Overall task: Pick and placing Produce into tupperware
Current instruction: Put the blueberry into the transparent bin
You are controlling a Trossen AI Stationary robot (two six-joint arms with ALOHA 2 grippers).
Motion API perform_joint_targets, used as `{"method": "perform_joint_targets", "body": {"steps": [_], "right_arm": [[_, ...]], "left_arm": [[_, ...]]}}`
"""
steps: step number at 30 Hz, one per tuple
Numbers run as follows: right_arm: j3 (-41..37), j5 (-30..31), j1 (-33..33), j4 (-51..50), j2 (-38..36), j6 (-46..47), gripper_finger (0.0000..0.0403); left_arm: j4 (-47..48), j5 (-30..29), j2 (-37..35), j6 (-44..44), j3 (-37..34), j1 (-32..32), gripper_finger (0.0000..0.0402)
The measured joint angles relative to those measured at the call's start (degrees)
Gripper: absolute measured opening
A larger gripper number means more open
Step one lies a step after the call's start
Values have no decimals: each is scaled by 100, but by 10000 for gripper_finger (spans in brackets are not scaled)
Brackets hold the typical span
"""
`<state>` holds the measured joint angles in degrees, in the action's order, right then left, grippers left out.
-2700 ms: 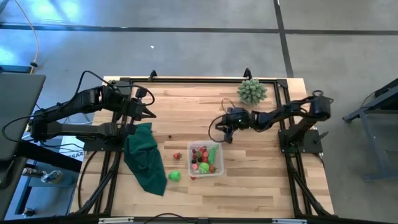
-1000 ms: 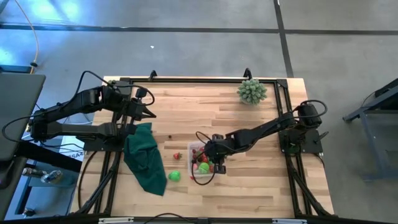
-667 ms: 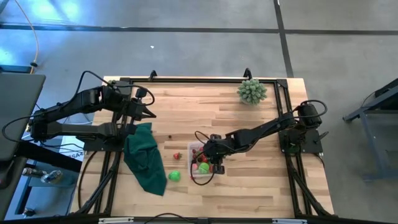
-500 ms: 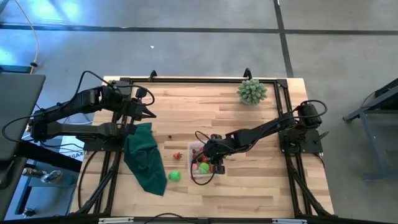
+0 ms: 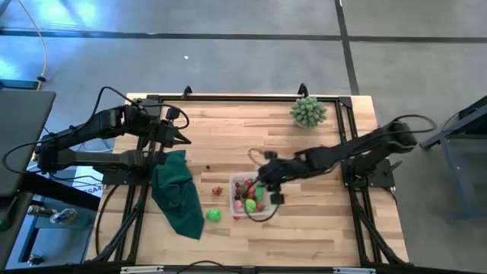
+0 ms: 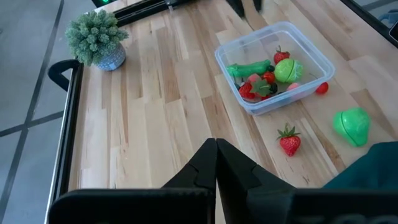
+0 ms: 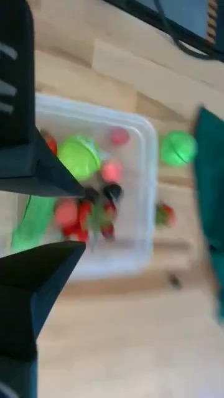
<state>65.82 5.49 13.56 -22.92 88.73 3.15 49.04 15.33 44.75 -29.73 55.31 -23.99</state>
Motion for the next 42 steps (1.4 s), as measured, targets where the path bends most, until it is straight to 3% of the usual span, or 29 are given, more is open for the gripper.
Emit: {"method": "perform_joint_targets", "body": {"steps": [5,11,17,26,42], "right_arm": [[-703,339,-86,-43,-1398,-430,87],[-1964,-40,-384,282,-3227,-211,65],[-2225,-276,-456,-144,-4497,92,45],[-1841,-224,-247,-1085,-4219,-115,30],[-1845,-206,-267,-1074,-3777,-60,30]], "left_arm": [[-2,-1,0,1,2,0,1],[-2,0,0,0,2,1,1],[-2,0,0,0,2,0,1],[-1,1,0,0,0,1,1],[-1,0,0,1,1,0,1]]}}
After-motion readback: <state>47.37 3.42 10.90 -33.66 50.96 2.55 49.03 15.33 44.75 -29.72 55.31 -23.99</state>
